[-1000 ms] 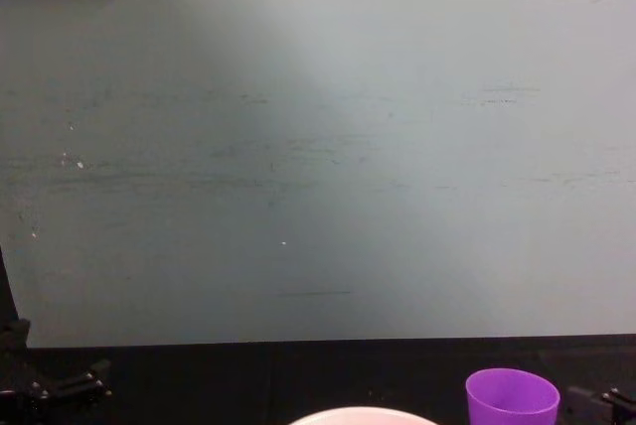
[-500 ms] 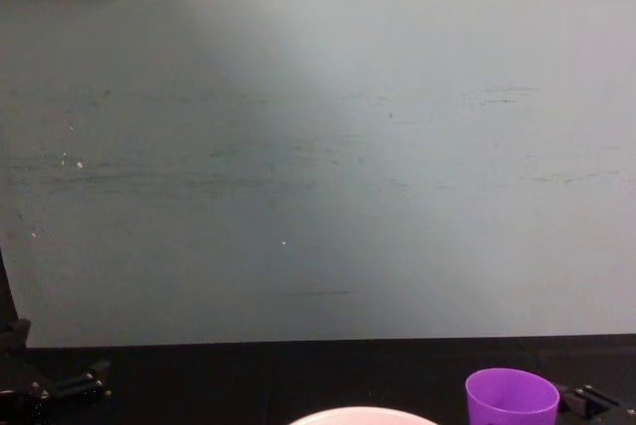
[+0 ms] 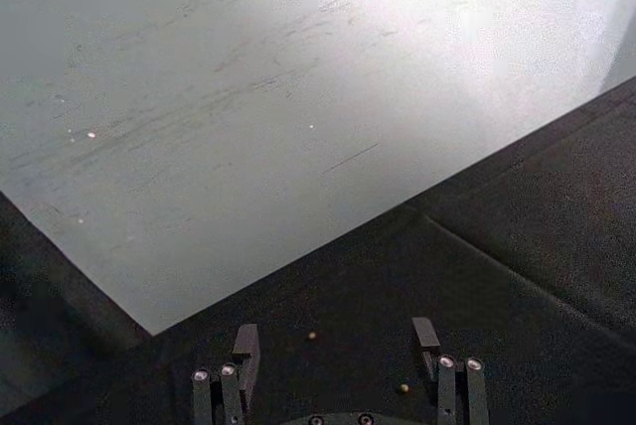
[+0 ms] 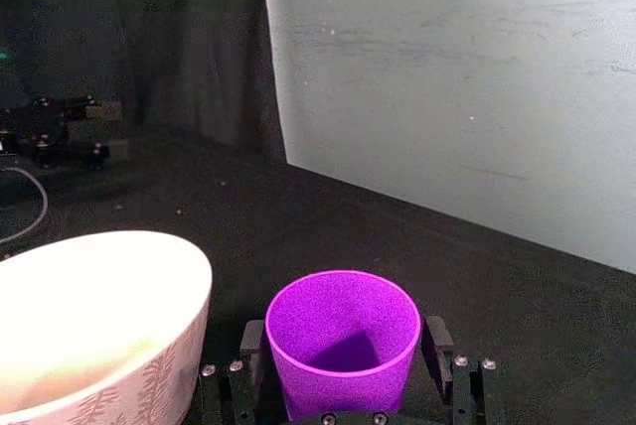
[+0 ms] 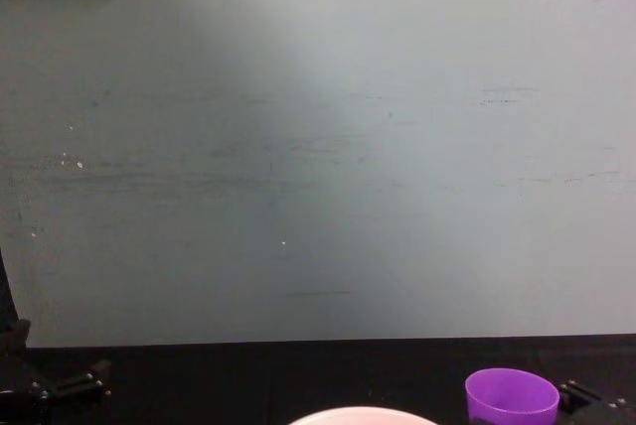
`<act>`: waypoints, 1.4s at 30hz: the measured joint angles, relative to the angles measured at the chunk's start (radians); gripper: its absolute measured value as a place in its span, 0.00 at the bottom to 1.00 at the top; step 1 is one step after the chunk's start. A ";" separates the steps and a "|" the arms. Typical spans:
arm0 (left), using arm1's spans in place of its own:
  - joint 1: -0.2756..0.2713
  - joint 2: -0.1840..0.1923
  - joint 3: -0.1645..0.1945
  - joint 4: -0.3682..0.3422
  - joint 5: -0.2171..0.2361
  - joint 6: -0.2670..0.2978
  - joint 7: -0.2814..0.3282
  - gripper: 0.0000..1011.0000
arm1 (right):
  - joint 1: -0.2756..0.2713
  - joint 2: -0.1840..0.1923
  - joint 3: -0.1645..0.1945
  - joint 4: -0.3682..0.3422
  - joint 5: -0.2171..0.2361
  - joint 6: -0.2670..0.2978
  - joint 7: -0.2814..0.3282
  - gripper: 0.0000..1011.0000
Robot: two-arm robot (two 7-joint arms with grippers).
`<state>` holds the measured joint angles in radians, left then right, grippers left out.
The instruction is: Pick up the cup and pour the mung beans from the cup into the bowl.
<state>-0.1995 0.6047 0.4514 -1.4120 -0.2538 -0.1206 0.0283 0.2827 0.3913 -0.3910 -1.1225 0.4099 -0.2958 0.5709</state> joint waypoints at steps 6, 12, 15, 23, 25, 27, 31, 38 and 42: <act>0.000 0.000 0.000 0.000 0.000 0.000 0.000 0.99 | 0.004 -0.013 0.008 0.010 -0.013 0.000 0.001 0.99; 0.000 0.000 0.000 0.000 0.000 0.000 0.000 0.99 | 0.010 -0.026 0.016 0.023 -0.022 0.001 0.004 0.99; 0.000 0.000 0.000 0.000 0.000 0.000 0.000 0.99 | 0.010 -0.025 0.015 0.023 -0.022 0.001 0.004 0.99; 0.000 0.000 0.000 0.000 0.000 0.000 0.000 0.99 | 0.009 -0.023 0.014 0.020 -0.021 0.001 0.004 0.97; 0.000 0.000 0.000 0.000 0.000 0.000 0.000 0.99 | 0.009 -0.023 0.014 0.019 -0.021 0.001 0.004 0.92; 0.000 0.000 0.000 0.000 0.000 0.000 0.000 0.99 | 0.008 -0.022 0.013 0.019 -0.020 0.001 0.004 0.86; 0.000 0.000 0.000 0.000 0.000 0.000 0.000 0.99 | 0.008 -0.022 0.013 0.018 -0.020 0.000 0.004 0.78; 0.000 0.000 0.000 0.000 0.000 0.000 0.000 0.99 | 0.008 -0.021 0.012 0.017 -0.019 0.000 0.003 0.73; 0.000 0.000 0.000 0.000 0.000 0.000 0.000 0.99 | -0.008 -0.011 0.019 -0.019 -0.038 0.004 -0.015 0.73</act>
<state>-0.1996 0.6047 0.4514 -1.4120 -0.2538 -0.1205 0.0283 0.2750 0.3802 -0.3719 -1.1413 0.3714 -0.2918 0.5563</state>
